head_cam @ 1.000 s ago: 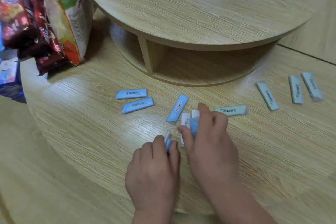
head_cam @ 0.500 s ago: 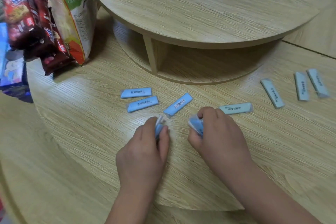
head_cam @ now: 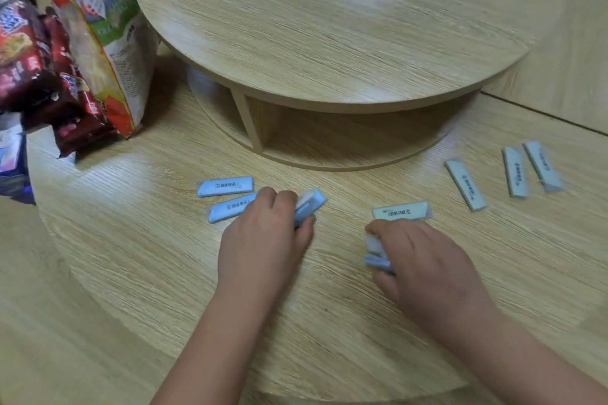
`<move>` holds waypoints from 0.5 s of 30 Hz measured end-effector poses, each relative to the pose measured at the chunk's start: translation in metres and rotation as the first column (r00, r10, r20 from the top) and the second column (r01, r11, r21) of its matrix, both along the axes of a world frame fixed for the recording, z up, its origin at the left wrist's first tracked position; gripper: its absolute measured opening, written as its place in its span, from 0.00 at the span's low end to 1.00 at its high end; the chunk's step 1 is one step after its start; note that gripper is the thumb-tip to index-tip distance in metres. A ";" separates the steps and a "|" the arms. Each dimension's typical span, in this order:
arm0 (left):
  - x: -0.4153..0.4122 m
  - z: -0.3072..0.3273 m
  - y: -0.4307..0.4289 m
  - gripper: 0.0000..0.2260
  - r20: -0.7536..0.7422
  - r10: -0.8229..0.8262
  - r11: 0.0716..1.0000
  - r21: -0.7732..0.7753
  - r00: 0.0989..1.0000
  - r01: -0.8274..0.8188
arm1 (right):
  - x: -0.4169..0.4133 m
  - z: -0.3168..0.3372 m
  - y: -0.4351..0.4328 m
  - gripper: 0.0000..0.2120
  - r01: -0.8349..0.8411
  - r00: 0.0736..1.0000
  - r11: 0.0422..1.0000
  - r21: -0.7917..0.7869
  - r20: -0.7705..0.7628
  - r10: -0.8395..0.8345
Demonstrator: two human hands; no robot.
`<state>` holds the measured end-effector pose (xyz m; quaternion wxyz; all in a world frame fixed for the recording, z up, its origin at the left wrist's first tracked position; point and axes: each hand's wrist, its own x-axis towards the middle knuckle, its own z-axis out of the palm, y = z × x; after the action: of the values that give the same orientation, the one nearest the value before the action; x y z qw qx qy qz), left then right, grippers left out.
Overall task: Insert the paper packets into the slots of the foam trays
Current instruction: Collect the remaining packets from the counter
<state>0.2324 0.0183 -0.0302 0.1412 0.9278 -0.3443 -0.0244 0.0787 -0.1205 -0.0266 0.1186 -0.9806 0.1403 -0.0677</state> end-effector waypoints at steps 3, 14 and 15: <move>0.002 0.004 0.007 0.12 0.011 -0.032 0.999 -0.007 0.999 0.032 | -0.007 0.008 -0.021 0.22 -0.056 0.997 0.998 0.025 0.046 0.055; 0.046 0.004 0.048 0.15 -0.009 0.081 0.994 0.074 0.997 -0.080 | 0.020 -0.004 -0.053 0.21 -0.106 0.993 0.994 -0.036 -0.051 0.104; 0.046 0.004 0.050 0.19 -0.004 0.049 0.993 0.108 0.999 -0.048 | 0.020 -0.007 -0.054 0.23 -0.117 0.993 0.992 -0.043 -0.040 0.115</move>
<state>0.2783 0.0681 -0.0267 0.0925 0.9421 -0.3194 -0.0424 0.0988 -0.1744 -0.0339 0.0975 -0.9907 0.0836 -0.0456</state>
